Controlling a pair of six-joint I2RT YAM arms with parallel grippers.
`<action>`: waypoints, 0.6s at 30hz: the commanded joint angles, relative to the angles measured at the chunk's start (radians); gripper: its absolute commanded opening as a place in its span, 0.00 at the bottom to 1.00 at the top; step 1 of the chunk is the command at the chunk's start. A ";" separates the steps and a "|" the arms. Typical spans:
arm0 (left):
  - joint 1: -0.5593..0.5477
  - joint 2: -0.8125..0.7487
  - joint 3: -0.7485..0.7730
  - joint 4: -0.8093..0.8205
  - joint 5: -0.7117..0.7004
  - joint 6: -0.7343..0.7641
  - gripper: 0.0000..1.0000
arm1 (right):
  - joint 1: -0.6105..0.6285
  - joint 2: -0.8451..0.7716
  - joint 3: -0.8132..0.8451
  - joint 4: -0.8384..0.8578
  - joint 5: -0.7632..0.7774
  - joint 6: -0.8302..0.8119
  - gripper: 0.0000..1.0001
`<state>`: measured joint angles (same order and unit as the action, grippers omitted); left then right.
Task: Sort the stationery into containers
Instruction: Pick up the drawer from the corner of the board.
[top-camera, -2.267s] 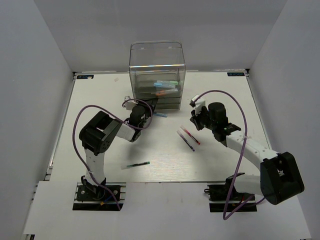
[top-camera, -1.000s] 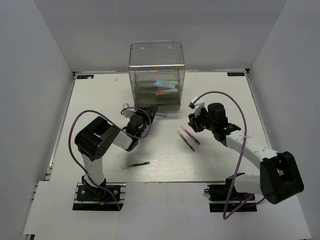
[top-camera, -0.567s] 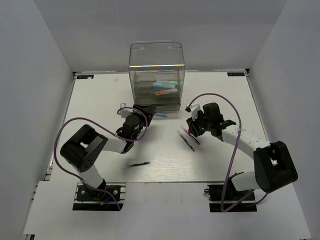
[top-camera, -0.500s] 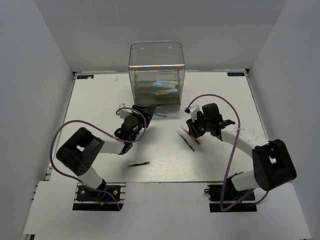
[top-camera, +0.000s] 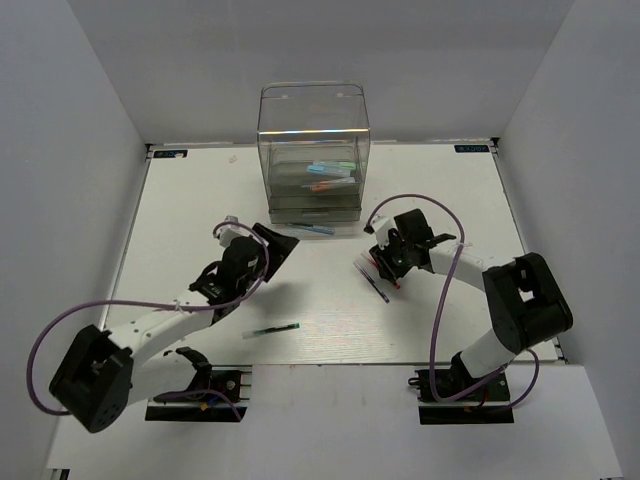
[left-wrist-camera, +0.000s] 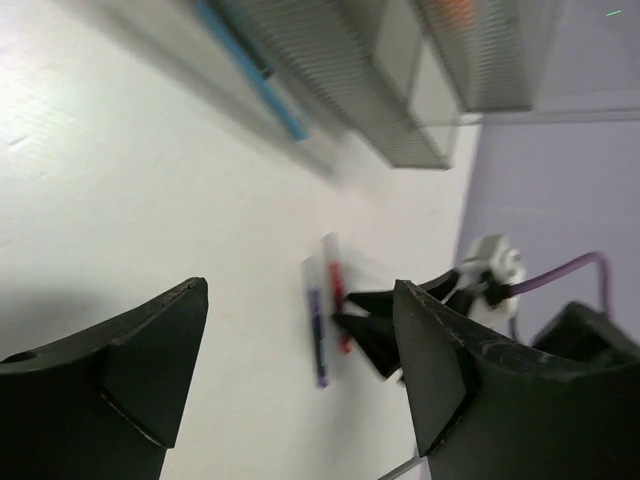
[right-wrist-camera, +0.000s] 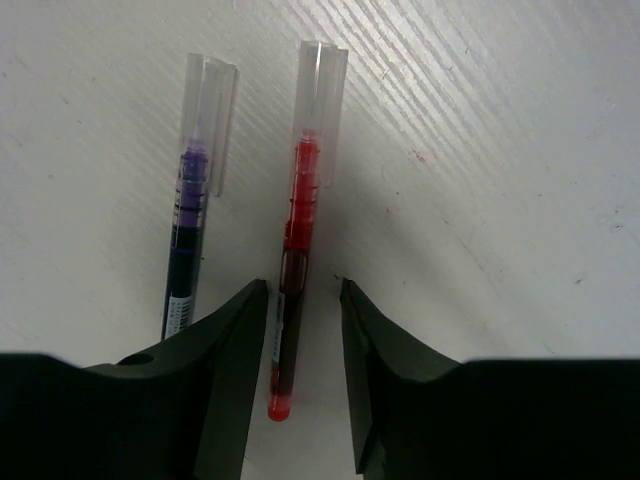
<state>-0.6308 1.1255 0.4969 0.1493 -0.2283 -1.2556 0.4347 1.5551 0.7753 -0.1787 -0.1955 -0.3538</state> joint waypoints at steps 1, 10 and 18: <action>-0.004 -0.085 0.014 -0.351 0.003 0.015 0.85 | 0.013 0.031 0.022 -0.019 0.019 -0.017 0.40; -0.004 -0.268 0.034 -0.681 -0.017 -0.183 0.92 | 0.018 -0.039 0.005 -0.022 -0.005 -0.091 0.00; -0.004 -0.198 0.190 -0.916 0.027 -0.309 1.00 | 0.036 -0.277 0.051 -0.025 -0.162 -0.470 0.00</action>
<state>-0.6308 0.8898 0.6239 -0.6422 -0.2222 -1.4887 0.4553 1.3495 0.7837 -0.2146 -0.2684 -0.6285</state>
